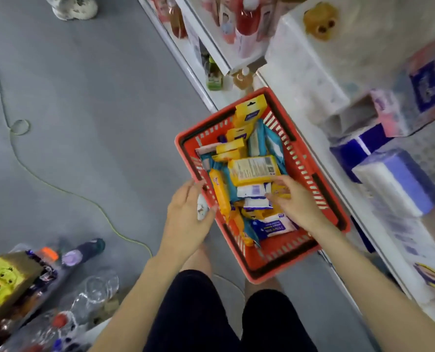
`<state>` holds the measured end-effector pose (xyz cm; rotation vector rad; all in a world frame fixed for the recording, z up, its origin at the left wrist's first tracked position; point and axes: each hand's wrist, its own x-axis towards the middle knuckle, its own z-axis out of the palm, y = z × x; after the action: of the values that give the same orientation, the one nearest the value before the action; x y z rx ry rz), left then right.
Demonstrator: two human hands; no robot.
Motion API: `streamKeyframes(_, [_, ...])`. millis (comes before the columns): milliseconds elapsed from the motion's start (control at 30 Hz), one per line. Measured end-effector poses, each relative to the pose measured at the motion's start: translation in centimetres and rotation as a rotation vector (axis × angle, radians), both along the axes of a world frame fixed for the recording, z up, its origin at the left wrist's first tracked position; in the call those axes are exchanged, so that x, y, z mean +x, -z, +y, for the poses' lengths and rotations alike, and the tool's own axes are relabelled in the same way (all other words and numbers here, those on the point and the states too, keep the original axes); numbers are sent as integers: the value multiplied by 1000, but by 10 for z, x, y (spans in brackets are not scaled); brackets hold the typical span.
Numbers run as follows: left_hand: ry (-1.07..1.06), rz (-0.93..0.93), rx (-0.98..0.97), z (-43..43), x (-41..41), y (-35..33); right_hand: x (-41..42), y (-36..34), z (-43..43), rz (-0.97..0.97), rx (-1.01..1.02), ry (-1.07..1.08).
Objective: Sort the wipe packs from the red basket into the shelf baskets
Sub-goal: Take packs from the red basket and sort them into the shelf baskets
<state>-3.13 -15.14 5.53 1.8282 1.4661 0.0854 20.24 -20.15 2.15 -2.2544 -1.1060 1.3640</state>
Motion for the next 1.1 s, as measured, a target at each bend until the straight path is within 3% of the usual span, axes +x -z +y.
streamKeyframes(133, [16,27,72,54,3,67,6,56,39,22,-42,54])
streamKeyframes(300, [2,88,161,51,22,125,6,111,60,-114,-43,-104])
streamKeyframes(533, [-80,80,262,28,46,148,21,129,77,-388,-124,-484])
streamKeyframes(667, [-92,114,331,28,50,150,24,123,88,-431,-160,-519])
streamKeyframes(800, [-140,188,349,27,55,152,19,130,64,-562,-44,-632])
streamKeyframes(867, [-146,198,352,26,56,152,24,128,55,-517,-11,-600])
streamKeyframes(967, [-160,195,371,25,56,153,37,118,68,-253,-92,-513])
streamKeyframes(1100, [-177,183,380,25,58,152,45,120,90,-213,-239,-646])
